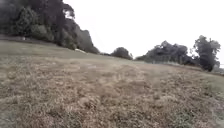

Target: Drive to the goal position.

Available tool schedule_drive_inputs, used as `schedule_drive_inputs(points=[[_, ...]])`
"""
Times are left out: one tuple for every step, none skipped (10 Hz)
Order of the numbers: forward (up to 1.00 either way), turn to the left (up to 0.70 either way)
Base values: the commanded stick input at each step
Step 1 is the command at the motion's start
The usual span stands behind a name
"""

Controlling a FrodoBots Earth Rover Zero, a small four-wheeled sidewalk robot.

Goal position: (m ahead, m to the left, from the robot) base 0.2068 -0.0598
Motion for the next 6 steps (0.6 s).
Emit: schedule_drive_inputs(points=[[0.00,0.70],[0.00,0.70],[0.00,0.70],[0.00,0.70],[0.00,0.70],[0.00,0.70]])
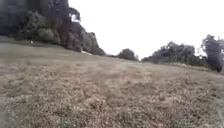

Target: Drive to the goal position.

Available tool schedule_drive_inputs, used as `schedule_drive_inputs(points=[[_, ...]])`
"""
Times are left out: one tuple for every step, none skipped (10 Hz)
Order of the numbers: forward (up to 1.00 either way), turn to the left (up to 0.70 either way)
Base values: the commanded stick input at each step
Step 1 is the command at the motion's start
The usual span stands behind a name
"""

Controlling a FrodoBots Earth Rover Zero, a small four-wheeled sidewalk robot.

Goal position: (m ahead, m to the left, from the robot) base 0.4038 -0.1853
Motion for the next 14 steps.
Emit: schedule_drive_inputs(points=[[0.00,0.70],[0.00,0.70],[0.00,0.70],[0.00,0.70],[0.00,0.70],[0.00,0.70],[0.00,0.70],[0.02,0.70],[0.03,0.70],[0.01,0.70],[0.03,0.70],[0.01,0.70],[0.03,0.70],[0.00,0.70]])
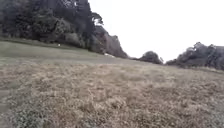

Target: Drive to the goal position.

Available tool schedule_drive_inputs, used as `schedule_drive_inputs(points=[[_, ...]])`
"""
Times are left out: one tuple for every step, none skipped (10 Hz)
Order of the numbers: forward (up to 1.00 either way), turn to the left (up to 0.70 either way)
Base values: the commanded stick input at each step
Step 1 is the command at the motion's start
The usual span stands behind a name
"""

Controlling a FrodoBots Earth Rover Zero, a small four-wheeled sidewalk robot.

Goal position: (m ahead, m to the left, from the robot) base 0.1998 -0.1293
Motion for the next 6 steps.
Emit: schedule_drive_inputs(points=[[0.00,0.70],[0.00,0.70],[0.00,0.70],[0.00,0.70],[0.00,0.70],[0.00,0.70]])
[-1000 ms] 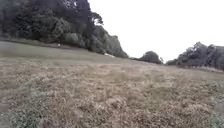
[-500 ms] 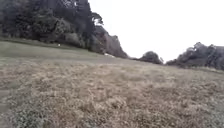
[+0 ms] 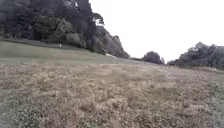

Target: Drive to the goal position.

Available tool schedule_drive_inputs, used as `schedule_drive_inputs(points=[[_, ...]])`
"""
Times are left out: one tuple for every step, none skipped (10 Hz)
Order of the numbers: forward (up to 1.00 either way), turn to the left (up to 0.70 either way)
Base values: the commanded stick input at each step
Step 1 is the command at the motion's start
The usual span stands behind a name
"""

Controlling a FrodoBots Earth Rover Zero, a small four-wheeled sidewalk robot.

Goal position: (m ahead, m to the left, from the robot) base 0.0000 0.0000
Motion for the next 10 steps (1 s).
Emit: schedule_drive_inputs(points=[[0.00,0.70],[0.00,0.70],[0.03,0.70],[0.01,0.70],[0.00,0.70],[0.00,0.70],[0.00,0.70],[0.00,0.70],[0.00,0.70],[0.00,0.70]])
